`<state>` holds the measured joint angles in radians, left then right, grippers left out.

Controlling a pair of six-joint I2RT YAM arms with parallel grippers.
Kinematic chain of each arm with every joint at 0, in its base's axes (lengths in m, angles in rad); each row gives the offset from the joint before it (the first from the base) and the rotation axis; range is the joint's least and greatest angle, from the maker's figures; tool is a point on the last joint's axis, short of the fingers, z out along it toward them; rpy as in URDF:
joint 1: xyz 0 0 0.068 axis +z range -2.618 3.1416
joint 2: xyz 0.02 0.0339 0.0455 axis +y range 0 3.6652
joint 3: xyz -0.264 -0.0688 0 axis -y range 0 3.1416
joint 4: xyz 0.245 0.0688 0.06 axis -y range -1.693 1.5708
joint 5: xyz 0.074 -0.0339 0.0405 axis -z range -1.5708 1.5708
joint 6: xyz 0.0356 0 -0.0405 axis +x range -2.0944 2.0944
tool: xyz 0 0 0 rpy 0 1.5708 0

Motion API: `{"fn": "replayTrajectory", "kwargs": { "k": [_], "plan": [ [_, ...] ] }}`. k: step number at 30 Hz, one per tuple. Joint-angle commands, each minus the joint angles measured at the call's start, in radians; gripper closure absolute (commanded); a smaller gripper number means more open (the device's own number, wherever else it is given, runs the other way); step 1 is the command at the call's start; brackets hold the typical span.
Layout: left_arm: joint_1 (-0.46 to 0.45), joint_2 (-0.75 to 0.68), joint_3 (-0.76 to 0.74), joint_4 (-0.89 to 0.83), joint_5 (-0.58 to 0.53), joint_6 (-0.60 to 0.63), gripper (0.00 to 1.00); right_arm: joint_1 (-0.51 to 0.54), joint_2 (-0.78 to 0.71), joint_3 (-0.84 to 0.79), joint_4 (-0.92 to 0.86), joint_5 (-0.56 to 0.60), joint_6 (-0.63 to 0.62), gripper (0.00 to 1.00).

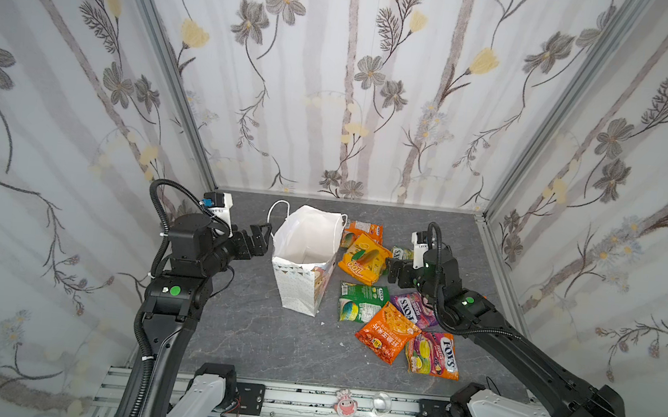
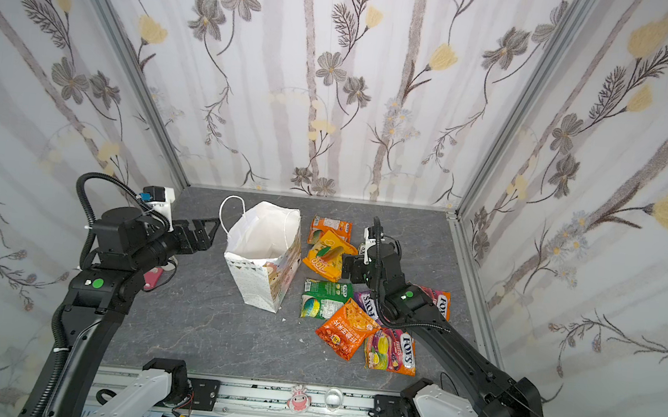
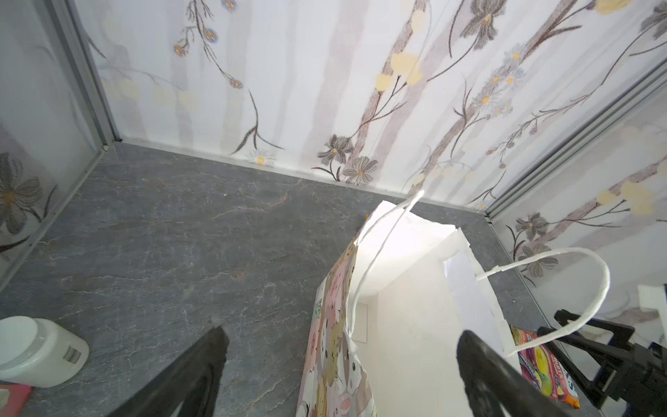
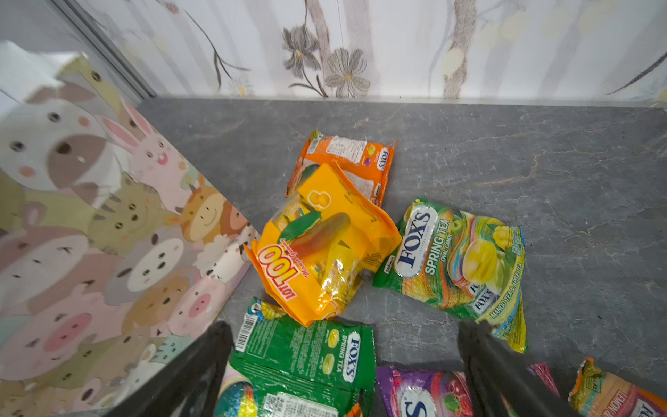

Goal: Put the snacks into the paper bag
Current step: 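Raise the left gripper toward the paper bag while the right moves over snacks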

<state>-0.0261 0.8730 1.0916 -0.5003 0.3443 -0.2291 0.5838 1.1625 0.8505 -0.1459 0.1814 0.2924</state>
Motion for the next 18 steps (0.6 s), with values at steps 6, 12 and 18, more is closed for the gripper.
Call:
{"fn": "replayTrajectory", "kwargs": {
  "k": [6,12,18],
  "plan": [
    [-0.001,0.013,-0.037,0.071,0.173,0.023,0.0,0.001,0.062,-0.076,0.144,-0.086,-0.04,0.03],
    [-0.035,0.035,-0.076,0.162,0.228,-0.014,0.0,-0.008,0.2,-0.069,0.189,-0.113,-0.008,0.03],
    [-0.065,0.058,-0.081,0.223,0.173,-0.018,0.0,-0.025,0.364,-0.038,0.233,-0.192,0.018,0.08]
  ]
}}
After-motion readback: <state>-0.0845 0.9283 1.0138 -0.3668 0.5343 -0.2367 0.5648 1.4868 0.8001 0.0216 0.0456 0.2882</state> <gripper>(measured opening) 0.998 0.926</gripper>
